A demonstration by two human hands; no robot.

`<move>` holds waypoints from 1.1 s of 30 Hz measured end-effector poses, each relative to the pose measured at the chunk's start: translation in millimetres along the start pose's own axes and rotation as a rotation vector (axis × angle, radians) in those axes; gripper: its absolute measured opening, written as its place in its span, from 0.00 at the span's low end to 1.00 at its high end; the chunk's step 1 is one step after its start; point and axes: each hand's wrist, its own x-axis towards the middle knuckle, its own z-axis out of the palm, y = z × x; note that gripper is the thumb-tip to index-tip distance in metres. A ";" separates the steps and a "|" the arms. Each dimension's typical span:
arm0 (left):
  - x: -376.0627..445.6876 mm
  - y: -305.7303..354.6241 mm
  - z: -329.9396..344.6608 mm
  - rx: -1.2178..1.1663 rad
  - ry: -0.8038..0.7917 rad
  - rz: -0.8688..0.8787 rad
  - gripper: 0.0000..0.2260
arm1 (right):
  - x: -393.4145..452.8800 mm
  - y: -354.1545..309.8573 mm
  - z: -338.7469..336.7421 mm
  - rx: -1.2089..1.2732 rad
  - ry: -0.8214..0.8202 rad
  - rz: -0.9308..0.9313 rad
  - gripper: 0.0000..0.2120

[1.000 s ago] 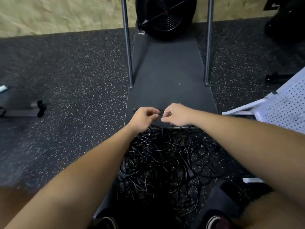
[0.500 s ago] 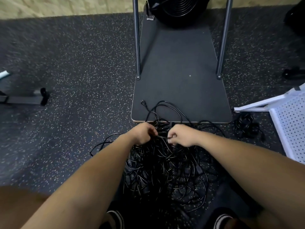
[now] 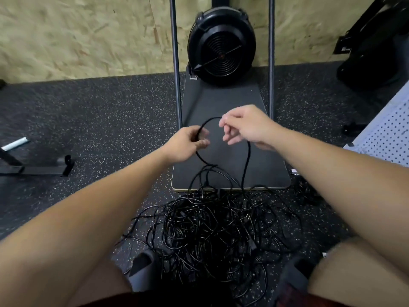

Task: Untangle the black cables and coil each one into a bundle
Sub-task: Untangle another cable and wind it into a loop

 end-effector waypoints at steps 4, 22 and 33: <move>-15.9 62.4 -8.3 -0.220 -0.098 0.019 0.19 | -3.5 -44.5 -18.8 0.119 0.167 -0.116 0.16; -0.8 44.6 21.8 -0.265 -0.199 -0.023 0.09 | 30.4 -43.2 -30.7 0.463 0.230 -0.116 0.14; 20.3 61.2 -0.3 -0.533 0.126 -0.018 0.03 | 23.2 -7.8 -22.3 -0.560 0.108 -0.055 0.07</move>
